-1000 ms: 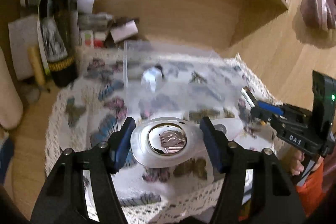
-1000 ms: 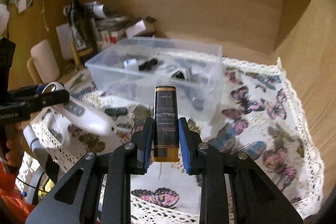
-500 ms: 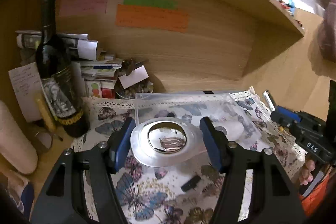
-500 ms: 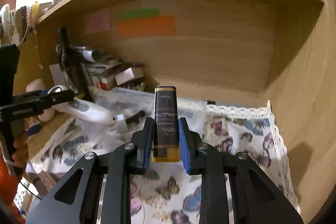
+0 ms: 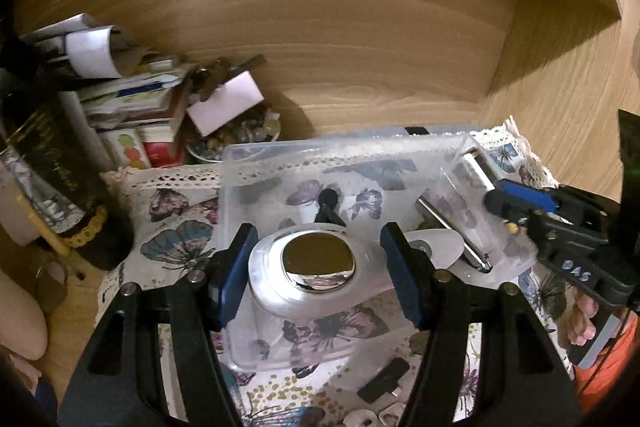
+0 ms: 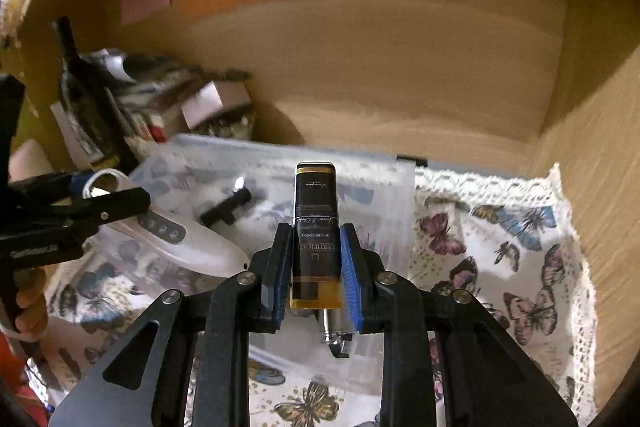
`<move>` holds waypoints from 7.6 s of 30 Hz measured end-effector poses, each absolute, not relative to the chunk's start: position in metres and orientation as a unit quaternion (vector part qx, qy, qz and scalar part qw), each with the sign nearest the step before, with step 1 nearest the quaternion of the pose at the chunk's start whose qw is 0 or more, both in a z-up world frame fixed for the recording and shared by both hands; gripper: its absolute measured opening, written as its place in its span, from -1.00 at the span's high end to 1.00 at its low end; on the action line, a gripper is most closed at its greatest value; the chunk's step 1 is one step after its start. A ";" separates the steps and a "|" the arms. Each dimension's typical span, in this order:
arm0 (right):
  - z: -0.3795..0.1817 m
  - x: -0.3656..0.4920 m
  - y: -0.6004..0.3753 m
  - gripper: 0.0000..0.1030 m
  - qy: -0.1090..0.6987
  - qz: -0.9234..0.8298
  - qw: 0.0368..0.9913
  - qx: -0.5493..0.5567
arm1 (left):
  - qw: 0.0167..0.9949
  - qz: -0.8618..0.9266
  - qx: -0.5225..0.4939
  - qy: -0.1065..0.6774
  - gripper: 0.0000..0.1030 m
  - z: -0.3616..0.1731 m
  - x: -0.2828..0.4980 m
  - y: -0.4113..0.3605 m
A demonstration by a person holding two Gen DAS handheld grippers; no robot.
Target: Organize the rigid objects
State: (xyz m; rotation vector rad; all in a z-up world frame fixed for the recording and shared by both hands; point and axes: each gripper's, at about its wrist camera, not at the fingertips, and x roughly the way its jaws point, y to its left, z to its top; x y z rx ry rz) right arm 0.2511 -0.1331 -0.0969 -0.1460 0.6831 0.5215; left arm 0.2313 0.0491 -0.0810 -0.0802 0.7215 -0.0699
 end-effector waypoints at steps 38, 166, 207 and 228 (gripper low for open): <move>-0.084 0.173 -0.109 -0.28 0.290 0.303 0.903 -0.096 | 0.940 -0.008 -0.003 0.341 -0.84 -0.086 0.152 0.076; -0.057 0.181 -0.160 0.18 0.255 0.288 0.922 -0.046 | 0.956 -0.058 -0.012 0.289 0.55 -0.046 0.131 0.034; -0.008 0.133 -0.169 -0.79 0.174 0.278 0.944 -0.033 | 0.978 -0.054 -0.029 0.200 -0.39 -0.007 0.110 0.029; 0.007 0.058 -0.193 -1.00 0.110 0.260 0.959 -0.011 | 0.994 -0.028 -0.002 0.107 -1.00 0.012 0.013 0.004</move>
